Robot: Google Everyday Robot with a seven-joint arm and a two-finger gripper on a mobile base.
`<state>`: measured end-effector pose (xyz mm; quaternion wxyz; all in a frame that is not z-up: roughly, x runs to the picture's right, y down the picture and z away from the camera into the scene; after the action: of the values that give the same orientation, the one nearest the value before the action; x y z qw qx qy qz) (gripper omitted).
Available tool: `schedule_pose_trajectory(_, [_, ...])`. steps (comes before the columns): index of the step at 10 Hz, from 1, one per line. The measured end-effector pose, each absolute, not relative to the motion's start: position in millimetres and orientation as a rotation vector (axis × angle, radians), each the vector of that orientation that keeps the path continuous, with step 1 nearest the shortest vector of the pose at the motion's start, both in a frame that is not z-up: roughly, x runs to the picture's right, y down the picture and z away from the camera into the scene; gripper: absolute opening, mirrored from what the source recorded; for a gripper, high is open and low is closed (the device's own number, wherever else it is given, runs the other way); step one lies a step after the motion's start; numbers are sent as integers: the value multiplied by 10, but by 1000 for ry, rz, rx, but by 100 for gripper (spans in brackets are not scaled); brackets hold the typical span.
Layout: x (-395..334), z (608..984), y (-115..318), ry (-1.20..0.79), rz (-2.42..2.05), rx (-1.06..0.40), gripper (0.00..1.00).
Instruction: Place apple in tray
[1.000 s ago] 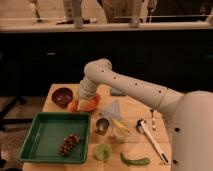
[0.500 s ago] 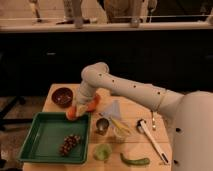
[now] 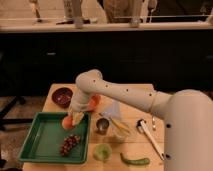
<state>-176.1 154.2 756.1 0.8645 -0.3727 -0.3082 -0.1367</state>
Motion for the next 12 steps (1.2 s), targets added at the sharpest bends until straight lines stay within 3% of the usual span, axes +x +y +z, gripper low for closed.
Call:
schedule_pose_trajectory(2, [-1795, 7576, 1594, -650, -294, -793, 1])
schedule_pose_trajectory(5, [-1805, 7573, 1598, -650, -296, -794, 26])
schedule_pose_trajectory(9, [-1796, 7576, 1597, -650, -295, -794, 68])
schedule_pose_trajectory(11, [-1802, 7575, 1598, -650, -296, -794, 80])
schedule_pose_trajectory(12, [-1799, 7576, 1598, -650, -295, -794, 80])
